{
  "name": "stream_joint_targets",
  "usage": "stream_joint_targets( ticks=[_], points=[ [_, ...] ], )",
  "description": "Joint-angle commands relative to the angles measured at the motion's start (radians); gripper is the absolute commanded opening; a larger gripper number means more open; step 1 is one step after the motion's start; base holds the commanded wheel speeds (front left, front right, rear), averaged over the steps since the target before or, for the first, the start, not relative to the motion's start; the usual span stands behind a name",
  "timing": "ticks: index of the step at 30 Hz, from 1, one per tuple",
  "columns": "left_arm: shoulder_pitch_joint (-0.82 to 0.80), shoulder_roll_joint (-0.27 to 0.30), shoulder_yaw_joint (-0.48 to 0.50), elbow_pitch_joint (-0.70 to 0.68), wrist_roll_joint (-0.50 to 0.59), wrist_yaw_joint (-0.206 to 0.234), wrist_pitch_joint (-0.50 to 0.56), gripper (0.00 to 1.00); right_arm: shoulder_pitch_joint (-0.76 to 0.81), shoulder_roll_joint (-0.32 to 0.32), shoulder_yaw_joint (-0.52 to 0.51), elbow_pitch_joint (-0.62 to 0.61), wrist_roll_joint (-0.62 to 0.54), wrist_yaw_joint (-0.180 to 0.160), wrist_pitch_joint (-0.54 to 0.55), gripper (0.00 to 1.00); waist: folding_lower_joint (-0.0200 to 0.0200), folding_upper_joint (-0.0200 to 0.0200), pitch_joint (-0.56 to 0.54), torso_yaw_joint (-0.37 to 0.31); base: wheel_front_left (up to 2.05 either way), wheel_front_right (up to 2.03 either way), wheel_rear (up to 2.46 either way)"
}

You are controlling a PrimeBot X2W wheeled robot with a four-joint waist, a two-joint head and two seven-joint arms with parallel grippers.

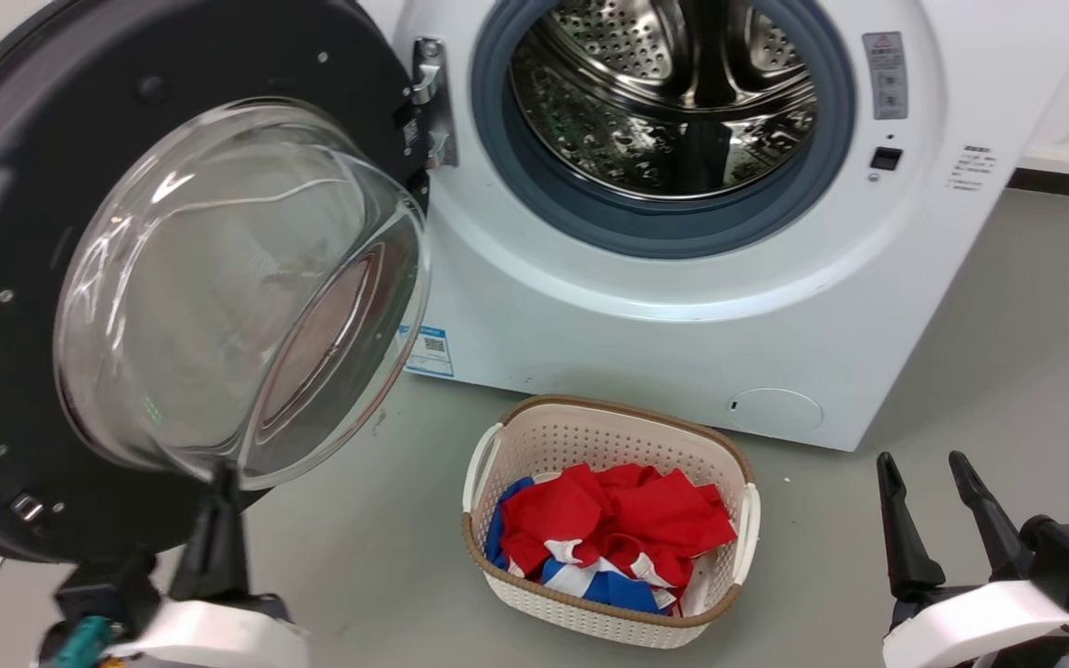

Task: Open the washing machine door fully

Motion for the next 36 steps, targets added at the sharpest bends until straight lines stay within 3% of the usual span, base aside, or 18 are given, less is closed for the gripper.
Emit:
stream_joint_targets(
  ticks=[1, 3, 4, 5, 8, 10, 11, 23, 36],
  points=[
    [-0.005, -0.008, -0.021, 0.001, 0.012, -0.009, 0.006, 0.0, 0.007, 0.001, 0.004, 0.004, 0.004, 0.0, -0.002, 1.0, 0.0, 0.0, -0.008, -0.02, 0.0, 0.0, 0.0],
    [-0.023, -0.02, -0.054, 0.01, 0.023, -0.021, 0.013, 0.0, 0.006, 0.001, 0.007, 0.007, 0.004, 0.0, -0.002, 1.0, 0.0, 0.0, -0.008, -0.038, 0.0, 0.0, 0.0],
    [-0.031, -0.028, -0.07, 0.016, 0.027, -0.028, 0.013, 0.07, 0.004, 0.001, 0.008, 0.008, 0.002, 0.0, -0.003, 1.0, 0.0, 0.0, -0.008, -0.048, 0.0, 0.0, 0.0],
    [-0.039, -0.032, -0.083, 0.025, 0.033, -0.033, 0.014, 0.24, 0.0, 0.001, 0.008, 0.009, 0.002, 0.0, -0.004, 1.0, 0.0, 0.0, -0.007, -0.059, 0.0, 0.0, 0.0],
    [-0.061, -0.04, -0.107, 0.057, 0.042, -0.045, 0.013, 0.38, -0.008, 0.001, 0.012, 0.015, -0.002, 0.0, -0.006, 1.0, 0.0, 0.0, -0.007, -0.098, 0.0, 0.0, 0.0],
    [-0.078, -0.042, -0.124, 0.078, 0.053, -0.052, 0.012, 0.85, -0.009, 0.001, 0.011, 0.018, -0.004, 0.0, -0.008, 1.0, 0.0, 0.0, -0.006, -0.122, 0.0, 0.0, 0.0],
    [-0.084, -0.045, -0.13, 0.087, 0.059, -0.053, 0.01, 1.0, -0.009, 0.001, 0.008, 0.02, -0.008, 0.0, -0.008, 1.0, 0.0, 0.0, -0.006, -0.133, 0.0, 0.0, 0.0],
    [-0.11, -0.051, -0.156, 0.159, 0.097, -0.03, 0.003, 1.0, -0.008, 0.001, 0.029, 0.028, -0.015, 0.0, -0.01, 1.0, 0.0, 0.0, -0.013, -0.227, 0.0, 0.0, 0.0],
    [-0.101, -0.059, -0.149, 0.184, 0.088, -0.019, -0.006, 1.0, -0.016, 0.001, 0.044, 0.049, -0.004, 0.0, -0.028, 1.0, 0.0, 0.0, -0.019, -0.229, 0.0, 0.0, 0.0]
  ],
)
